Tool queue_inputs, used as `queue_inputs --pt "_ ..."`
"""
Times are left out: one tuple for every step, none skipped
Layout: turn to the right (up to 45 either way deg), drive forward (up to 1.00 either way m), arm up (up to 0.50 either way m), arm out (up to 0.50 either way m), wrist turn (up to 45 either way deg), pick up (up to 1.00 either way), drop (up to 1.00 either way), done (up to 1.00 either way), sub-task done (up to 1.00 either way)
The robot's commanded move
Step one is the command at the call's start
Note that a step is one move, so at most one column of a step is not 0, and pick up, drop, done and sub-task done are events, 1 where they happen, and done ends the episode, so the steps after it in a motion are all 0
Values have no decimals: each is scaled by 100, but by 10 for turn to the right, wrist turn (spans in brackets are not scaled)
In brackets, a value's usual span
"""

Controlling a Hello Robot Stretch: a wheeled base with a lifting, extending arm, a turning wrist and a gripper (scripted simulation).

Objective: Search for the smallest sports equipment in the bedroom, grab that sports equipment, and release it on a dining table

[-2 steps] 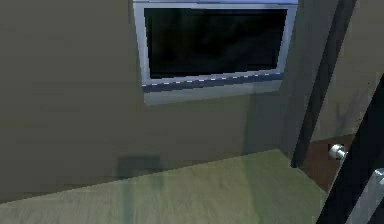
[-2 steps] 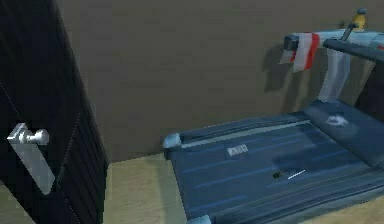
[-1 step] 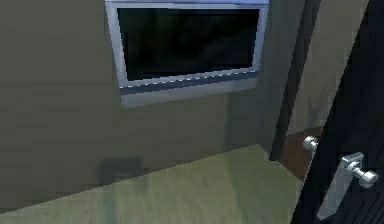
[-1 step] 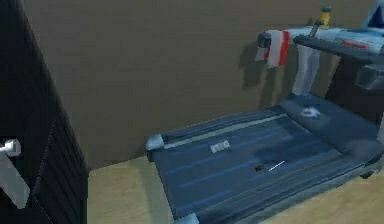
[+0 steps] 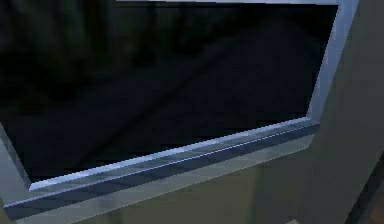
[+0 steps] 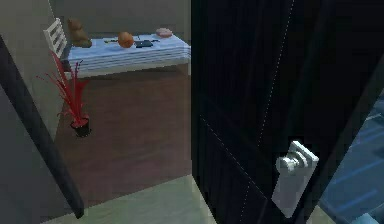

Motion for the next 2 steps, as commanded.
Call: queue_inputs --pt "90 0 0 0 0 0 0 0 0" --pt "0 25 0 0 0 0 0 0 0"
